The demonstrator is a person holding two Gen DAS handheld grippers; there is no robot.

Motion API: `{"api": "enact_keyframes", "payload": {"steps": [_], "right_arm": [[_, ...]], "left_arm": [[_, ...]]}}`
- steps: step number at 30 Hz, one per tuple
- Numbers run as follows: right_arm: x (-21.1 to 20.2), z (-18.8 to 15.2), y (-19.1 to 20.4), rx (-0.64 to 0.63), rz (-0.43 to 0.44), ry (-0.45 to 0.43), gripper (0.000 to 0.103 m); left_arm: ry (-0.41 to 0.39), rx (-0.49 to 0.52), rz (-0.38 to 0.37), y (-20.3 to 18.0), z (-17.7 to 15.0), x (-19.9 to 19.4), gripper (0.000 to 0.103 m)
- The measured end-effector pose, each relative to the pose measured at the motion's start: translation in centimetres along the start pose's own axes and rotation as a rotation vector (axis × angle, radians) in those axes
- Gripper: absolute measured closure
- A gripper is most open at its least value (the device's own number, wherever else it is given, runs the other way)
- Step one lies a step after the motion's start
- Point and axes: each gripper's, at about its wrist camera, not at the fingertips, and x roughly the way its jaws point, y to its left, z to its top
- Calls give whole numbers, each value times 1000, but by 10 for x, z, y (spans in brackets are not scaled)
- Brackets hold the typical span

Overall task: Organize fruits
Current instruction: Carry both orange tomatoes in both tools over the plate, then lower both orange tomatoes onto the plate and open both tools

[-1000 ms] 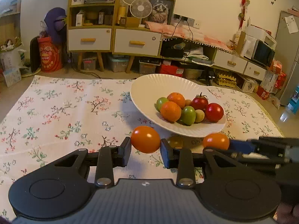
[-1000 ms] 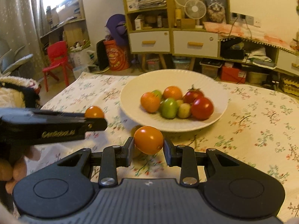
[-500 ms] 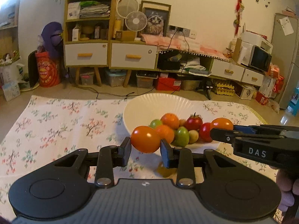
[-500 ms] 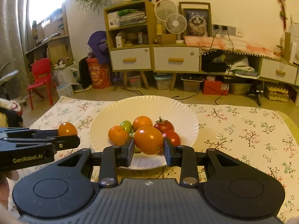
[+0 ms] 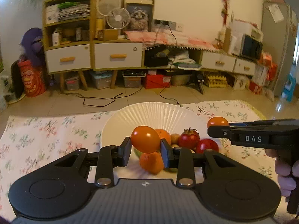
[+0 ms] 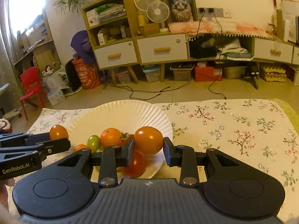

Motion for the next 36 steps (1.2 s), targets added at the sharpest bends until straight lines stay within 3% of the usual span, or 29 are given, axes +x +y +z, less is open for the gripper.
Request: {"api": "enact_keyframes", "payload": {"steps": [6,14,30,33,36], "right_arm": [[22,12,-3,34,58,51,73],[44,19,5,18,72,102,73],[55,26,6,30,74,137,71],[56,28,6,39,67,140,68],[51,30,4,47,54,128,58]], "left_arm": [[53,-48,22,11,10,29,71],[104,-20,57,10,10,43,71],[118,29,69,7,14,51,69],[117,38,77,6,16,49,66],[117,35,85,8,18,46,62]]}}
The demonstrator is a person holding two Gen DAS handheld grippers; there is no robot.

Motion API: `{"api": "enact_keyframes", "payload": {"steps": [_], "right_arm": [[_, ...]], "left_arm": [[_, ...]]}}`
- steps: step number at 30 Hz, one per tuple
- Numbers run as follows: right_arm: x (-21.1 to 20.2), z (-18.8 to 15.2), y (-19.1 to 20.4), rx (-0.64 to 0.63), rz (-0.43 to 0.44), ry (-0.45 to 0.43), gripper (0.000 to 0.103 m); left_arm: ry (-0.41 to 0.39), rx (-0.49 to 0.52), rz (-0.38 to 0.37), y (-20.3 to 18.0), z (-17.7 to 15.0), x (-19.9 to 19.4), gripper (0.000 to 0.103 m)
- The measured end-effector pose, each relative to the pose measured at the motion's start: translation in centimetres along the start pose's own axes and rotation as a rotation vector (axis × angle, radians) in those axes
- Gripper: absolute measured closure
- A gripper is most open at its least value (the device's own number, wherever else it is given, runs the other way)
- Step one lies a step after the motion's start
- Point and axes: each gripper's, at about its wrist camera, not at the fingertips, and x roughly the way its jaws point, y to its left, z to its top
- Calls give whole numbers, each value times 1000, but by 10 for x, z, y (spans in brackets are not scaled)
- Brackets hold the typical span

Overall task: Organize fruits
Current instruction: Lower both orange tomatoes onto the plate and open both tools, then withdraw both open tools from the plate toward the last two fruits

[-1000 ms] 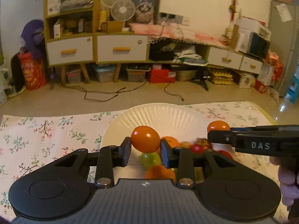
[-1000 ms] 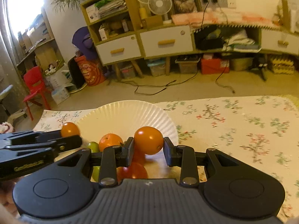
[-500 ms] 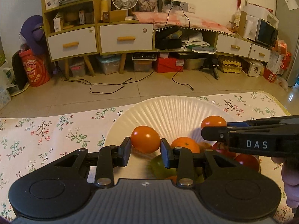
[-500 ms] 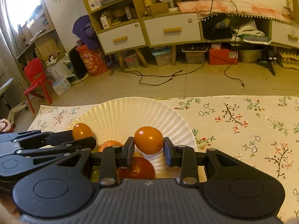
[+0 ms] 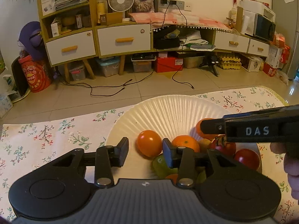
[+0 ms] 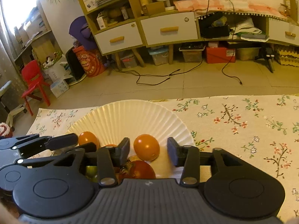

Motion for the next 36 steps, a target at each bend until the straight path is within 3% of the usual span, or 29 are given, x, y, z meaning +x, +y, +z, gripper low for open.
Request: {"api": "enact_keyframes", "payload": {"steps": [18,26,36], "right_arm": [[-46,-12,1,-52,-84,-19,35],[-64,-26,12,-107,-97,-27,22],[-73,-45,19,-156,-91,-26,16]], "left_arm": [[-41,-27,67,8,-14,-53,25],[-46,-16,95,12,-30,-76,14],[-15,-14,99,14,-52,-88,6]]}}
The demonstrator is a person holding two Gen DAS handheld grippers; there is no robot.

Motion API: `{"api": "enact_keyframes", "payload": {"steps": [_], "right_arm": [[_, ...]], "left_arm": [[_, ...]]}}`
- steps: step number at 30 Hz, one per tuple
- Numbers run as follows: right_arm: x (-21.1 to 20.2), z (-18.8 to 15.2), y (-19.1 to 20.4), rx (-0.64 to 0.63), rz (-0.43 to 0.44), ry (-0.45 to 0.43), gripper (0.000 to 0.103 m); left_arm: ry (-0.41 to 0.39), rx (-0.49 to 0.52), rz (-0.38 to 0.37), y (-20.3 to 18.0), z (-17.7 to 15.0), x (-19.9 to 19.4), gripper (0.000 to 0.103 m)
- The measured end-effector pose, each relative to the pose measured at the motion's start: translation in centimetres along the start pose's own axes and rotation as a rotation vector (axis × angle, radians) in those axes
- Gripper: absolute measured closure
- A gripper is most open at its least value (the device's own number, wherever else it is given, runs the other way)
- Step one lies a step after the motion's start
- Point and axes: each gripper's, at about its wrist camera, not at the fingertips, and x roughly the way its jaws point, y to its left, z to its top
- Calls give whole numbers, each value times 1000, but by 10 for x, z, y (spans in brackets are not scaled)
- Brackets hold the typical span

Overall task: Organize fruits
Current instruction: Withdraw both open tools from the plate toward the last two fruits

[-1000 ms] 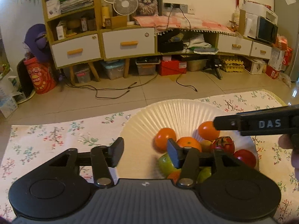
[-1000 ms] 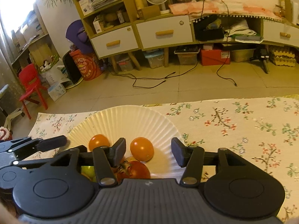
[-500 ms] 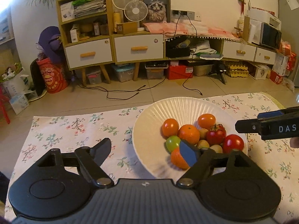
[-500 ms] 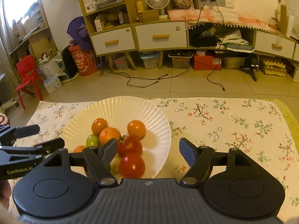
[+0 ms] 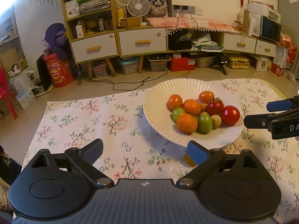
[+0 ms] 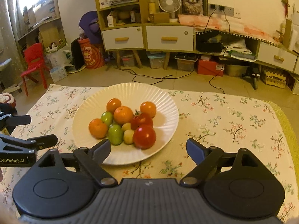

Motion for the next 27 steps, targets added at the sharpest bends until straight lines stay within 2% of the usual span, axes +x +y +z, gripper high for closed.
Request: {"api": "enact_keyframes", "payload": {"steps": [18,24,27], "right_arm": [[-16,-39,19,-61,26,3,6],[-20,-49,22,-86,23,-8,2],[-17,-52,22,-91,29,-2,1]], "left_arm": [[52,-27,-18,4,-50,-13,3],[60,-54,-27,9,-64,-7,3],[62,-33,-30,5,-67,-2,3]]}}
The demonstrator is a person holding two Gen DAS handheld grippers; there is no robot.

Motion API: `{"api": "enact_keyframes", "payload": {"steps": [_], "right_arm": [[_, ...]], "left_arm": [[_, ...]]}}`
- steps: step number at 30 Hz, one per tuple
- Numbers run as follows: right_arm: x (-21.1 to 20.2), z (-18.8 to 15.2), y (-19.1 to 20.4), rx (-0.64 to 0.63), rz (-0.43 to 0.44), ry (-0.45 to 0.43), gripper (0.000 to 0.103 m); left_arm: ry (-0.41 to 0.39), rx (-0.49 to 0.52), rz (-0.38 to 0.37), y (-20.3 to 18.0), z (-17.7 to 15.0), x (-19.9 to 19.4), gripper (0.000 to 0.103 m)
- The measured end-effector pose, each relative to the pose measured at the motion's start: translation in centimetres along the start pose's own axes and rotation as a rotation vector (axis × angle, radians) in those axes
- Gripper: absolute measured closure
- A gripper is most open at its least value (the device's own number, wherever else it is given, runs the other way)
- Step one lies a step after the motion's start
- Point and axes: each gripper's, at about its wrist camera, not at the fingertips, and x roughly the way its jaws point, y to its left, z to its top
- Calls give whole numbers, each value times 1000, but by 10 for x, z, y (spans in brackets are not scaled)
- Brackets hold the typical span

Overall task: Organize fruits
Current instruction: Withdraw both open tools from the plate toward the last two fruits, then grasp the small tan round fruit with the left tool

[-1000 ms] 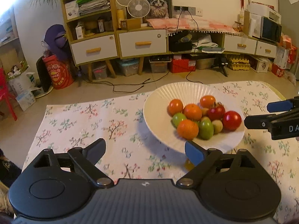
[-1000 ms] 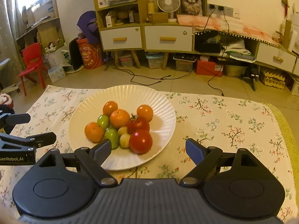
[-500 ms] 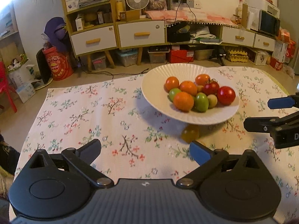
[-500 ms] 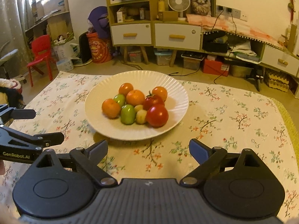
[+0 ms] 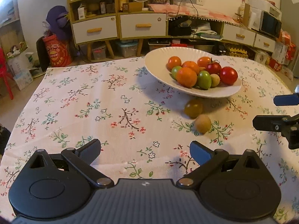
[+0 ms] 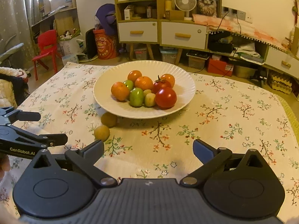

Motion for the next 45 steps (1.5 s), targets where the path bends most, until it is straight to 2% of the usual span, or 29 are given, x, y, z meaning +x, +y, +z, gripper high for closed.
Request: {"api": "enact_keyframes", "payload": {"steps": [10,14,18,21,25,29,38,45], "right_arm": [[7,-3,1,-38,-12,24,1],[10,0,-4,-38,-38,29,1],[15,0,-13,11,-59,40,1],[17,-1,-17,26,-74,47,1],[16,-3,-18,30,-87,54,1],[16,-2,-15,23,-86,56,1],[18,0,-8,-3,-73,57,1],[22,1,1,-25,-46,48,1]], "left_arm": [[-42,5,-80,-24,6,17,3],[-56,-30,-134,-27,9,19,9],[-43,-21,-163,-37,12,23,27],[-35,-21,-186,-43,12,25,35],[-26,-5,-200,-48,10,26,54],[-19,-6,-216,-47,12,26,80],[-9,-38,-188,-37,16,21,81],[-12,-16,-157,-31,18,15,81]]}}
